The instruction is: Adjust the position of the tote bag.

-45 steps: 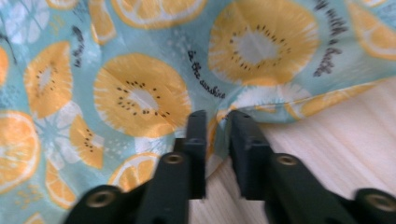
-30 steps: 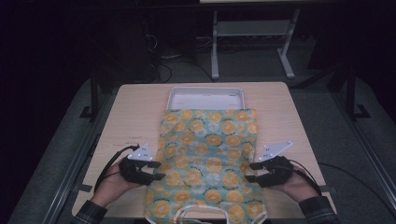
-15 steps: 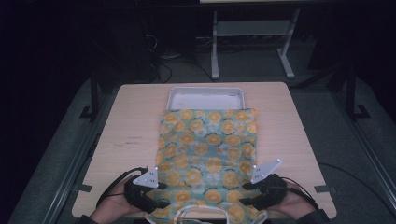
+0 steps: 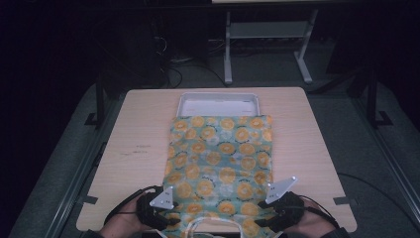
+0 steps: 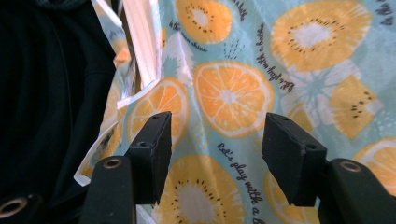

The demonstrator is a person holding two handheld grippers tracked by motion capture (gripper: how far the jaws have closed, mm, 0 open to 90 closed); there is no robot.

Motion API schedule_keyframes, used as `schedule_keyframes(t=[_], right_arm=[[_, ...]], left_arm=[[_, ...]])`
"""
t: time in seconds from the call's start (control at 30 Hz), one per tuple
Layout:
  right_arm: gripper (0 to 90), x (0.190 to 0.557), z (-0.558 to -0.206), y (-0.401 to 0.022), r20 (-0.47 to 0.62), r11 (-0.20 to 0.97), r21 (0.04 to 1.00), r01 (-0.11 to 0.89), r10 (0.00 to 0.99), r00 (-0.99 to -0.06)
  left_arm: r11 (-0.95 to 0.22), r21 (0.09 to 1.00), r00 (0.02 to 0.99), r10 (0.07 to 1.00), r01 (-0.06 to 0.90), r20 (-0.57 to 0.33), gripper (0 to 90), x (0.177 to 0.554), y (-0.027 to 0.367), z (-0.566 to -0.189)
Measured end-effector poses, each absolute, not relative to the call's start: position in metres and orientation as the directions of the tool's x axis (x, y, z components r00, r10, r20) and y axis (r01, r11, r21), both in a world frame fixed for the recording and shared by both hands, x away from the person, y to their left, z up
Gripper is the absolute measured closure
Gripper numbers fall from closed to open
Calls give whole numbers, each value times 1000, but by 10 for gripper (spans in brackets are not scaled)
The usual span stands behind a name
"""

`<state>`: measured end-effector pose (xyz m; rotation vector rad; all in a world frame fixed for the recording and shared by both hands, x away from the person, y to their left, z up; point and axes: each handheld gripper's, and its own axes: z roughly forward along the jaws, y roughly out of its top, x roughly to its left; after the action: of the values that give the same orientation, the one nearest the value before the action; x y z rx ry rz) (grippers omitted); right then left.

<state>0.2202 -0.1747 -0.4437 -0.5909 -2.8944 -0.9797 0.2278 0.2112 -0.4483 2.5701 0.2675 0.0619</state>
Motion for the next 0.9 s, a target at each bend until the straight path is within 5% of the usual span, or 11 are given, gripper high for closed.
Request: schedule_keyframes(t=[0.23,0.43,0.57,0.9], right_arm=[[379,215,-444,-175,128,740,584,333,321,-938],[384,212,-449,-172,104,773,559,299,292,-951],[470,207,-453,-167,9,828,513,226,258,-966],[863,209,-451,-168,13,833,511,212,239,-971]], left_arm=[[-829,531,978,210,173,10,831,232,210,-448],[-822,535,973,230,194,0,892,234,210,-449],[-816,539,971,237,207,-14,896,236,211,-449],[-812,538,968,247,228,-37,898,238,210,-449]])
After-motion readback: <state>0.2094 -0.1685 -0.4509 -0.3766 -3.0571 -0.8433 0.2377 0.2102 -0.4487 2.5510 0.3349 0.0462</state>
